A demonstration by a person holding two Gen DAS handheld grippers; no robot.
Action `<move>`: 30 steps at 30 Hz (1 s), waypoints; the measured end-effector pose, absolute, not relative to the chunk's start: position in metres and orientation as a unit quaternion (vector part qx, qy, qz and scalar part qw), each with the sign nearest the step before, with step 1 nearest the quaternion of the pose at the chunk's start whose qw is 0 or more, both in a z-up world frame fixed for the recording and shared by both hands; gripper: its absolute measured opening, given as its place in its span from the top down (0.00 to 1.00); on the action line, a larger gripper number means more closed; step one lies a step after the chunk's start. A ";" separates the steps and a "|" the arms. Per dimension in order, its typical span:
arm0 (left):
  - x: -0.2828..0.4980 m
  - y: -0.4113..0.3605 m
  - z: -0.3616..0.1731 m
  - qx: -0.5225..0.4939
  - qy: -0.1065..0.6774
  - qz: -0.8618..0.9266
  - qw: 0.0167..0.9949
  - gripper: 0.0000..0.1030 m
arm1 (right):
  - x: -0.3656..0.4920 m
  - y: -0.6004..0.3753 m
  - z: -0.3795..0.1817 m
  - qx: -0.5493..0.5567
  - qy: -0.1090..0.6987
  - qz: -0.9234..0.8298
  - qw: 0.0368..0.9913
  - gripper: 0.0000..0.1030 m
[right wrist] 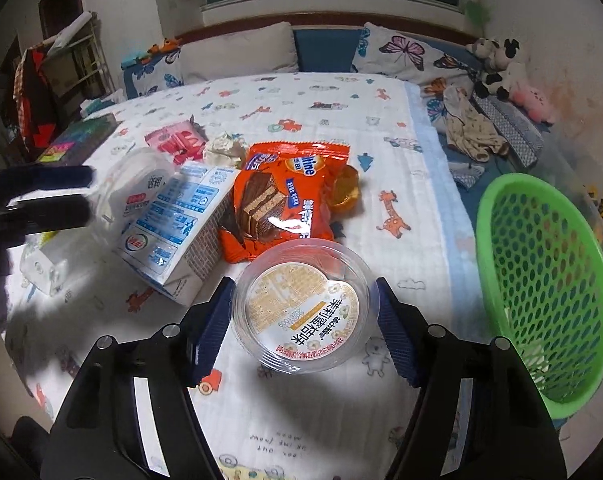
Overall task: Collect trash
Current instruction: 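Grasp the round lidded tub with the right tool while the left tool grasps the clear plastic cup, then carry both held items over the green basket and open both tools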
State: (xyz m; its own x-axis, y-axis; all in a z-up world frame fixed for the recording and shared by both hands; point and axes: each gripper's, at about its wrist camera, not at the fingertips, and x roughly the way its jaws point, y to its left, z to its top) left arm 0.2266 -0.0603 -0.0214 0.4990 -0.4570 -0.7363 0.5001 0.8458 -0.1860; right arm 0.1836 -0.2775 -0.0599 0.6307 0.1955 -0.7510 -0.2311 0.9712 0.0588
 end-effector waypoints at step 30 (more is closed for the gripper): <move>0.243 -0.057 0.003 0.000 0.407 -0.281 0.869 0.87 | 0.167 -0.301 -0.040 0.024 0.387 0.111 0.915 0.33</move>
